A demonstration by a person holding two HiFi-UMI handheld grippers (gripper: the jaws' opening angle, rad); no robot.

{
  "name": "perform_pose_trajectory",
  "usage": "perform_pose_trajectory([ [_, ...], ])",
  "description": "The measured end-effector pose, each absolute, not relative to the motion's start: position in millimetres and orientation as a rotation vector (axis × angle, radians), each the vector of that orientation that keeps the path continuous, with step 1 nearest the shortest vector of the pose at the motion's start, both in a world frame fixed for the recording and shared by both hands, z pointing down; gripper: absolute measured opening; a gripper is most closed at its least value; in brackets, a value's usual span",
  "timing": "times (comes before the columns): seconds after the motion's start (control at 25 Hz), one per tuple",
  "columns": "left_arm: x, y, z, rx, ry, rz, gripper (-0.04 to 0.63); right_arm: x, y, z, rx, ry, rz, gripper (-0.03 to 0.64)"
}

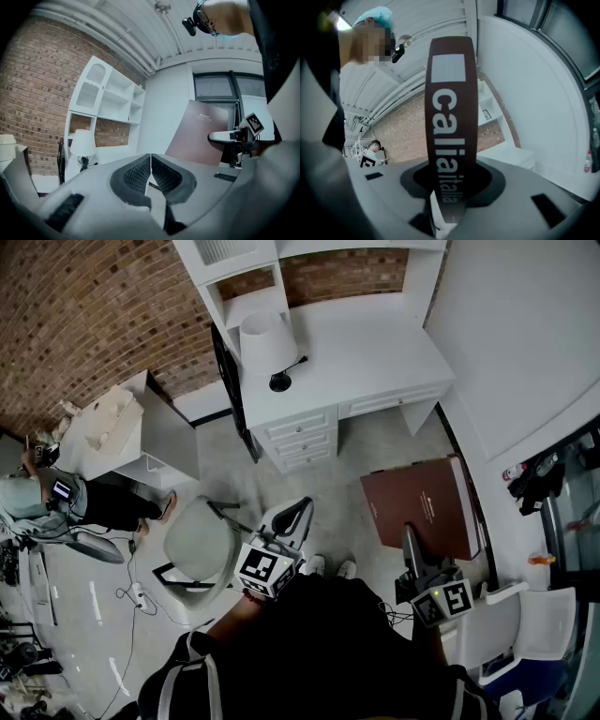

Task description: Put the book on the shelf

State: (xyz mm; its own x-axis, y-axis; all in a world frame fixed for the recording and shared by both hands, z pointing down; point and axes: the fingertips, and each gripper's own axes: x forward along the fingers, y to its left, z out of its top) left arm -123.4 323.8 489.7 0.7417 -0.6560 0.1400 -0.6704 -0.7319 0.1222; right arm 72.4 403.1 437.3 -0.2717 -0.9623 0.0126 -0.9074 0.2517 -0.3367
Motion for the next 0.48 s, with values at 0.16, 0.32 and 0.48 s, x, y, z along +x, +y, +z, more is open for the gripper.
perform_pose_trajectory([
  [0.16, -104.6, 322.7, 487.5, 2.797, -1.038, 0.114, 0.02, 83.9, 405.6, 443.7, -1.775, 2.332, -0.402, 0.15],
  [0.32, -89.2, 323.6, 489.9, 2.797, -1.039, 0.119, 0.02, 93.7, 403.6, 442.4, -1.72, 2.337, -0.397, 0.15],
  [0.48, -83.6, 328.1, 497.3, 2.791, -1.068, 0.124, 0.02, 99.7, 397.6, 451.6, -1.665, 2.394, -0.37, 0.15],
])
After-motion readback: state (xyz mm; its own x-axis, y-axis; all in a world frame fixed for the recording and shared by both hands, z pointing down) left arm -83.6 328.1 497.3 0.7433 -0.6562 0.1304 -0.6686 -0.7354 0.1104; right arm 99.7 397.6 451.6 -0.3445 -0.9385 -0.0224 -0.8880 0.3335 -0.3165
